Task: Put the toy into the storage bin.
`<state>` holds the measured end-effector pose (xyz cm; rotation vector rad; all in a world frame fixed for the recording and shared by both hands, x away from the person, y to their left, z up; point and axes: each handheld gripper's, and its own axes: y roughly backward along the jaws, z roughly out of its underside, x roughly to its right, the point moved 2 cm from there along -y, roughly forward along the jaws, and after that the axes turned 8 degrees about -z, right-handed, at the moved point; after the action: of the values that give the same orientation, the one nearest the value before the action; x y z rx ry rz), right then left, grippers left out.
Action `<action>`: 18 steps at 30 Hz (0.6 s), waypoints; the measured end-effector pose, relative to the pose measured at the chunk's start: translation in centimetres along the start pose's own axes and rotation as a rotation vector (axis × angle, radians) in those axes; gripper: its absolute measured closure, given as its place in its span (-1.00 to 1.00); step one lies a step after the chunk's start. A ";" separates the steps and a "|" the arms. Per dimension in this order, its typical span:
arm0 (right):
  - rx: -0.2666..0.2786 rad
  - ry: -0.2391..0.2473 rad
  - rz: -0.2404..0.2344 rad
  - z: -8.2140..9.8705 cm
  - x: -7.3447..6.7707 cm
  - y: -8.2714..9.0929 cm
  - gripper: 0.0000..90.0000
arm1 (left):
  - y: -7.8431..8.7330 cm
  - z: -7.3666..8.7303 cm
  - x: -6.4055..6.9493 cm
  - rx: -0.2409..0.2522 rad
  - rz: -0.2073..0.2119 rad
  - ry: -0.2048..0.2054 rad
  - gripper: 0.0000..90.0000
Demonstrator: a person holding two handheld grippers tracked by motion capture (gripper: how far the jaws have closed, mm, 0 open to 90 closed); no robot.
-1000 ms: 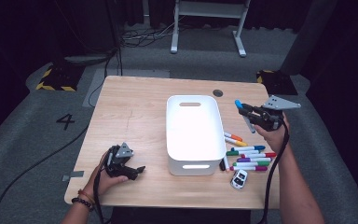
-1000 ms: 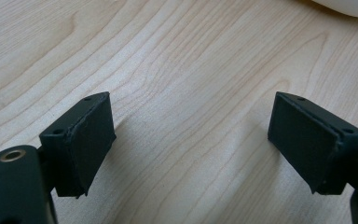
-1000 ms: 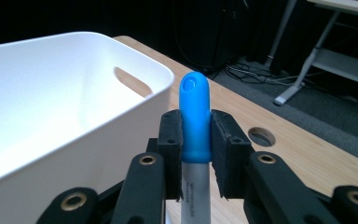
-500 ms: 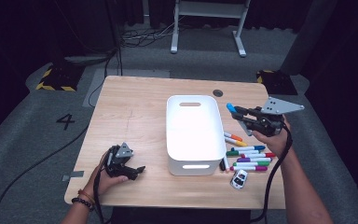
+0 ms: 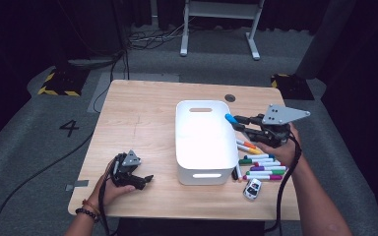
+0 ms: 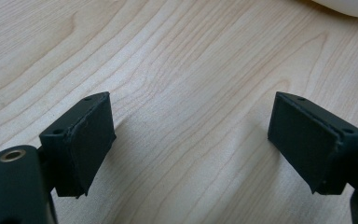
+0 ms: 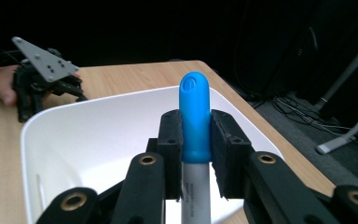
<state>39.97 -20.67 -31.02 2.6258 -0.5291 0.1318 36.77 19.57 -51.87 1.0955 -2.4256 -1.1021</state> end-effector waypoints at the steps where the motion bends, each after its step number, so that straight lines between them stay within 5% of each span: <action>1: -0.002 0.002 -0.005 -0.2 -0.2 -0.1 0.66 | 0.0 0.0 0.0 0.000 0.000 0.000 -0.67; 18: -0.071 0.031 -0.088 -1.0 -3.3 -3.6 0.66 | 0.0 0.0 0.0 0.000 0.000 0.000 -0.67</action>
<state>38.32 -16.10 -32.26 2.5684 -0.4001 0.1238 36.77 19.57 -51.87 1.0957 -2.4255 -1.1018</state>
